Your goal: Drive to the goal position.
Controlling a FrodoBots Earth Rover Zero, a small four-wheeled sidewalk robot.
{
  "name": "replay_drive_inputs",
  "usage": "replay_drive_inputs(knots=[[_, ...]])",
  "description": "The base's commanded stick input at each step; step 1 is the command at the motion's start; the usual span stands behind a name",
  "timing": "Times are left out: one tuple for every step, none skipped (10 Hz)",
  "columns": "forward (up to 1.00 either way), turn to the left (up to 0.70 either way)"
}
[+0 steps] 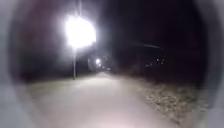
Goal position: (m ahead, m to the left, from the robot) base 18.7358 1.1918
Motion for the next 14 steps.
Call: replay_drive_inputs(knots=[[1.0, 0.0], [1.0, 0.0], [1.0, 0.0], [1.0, 0.0], [1.0, 0.0], [1.0, 0.0], [1.0, 0.0], [1.0, 0.0], [1.0, 0.07], [1.0, 0.28], [1.0, 0.38], [1.0, 0.0], [1.0, 0.0], [1.0, 0.0]])
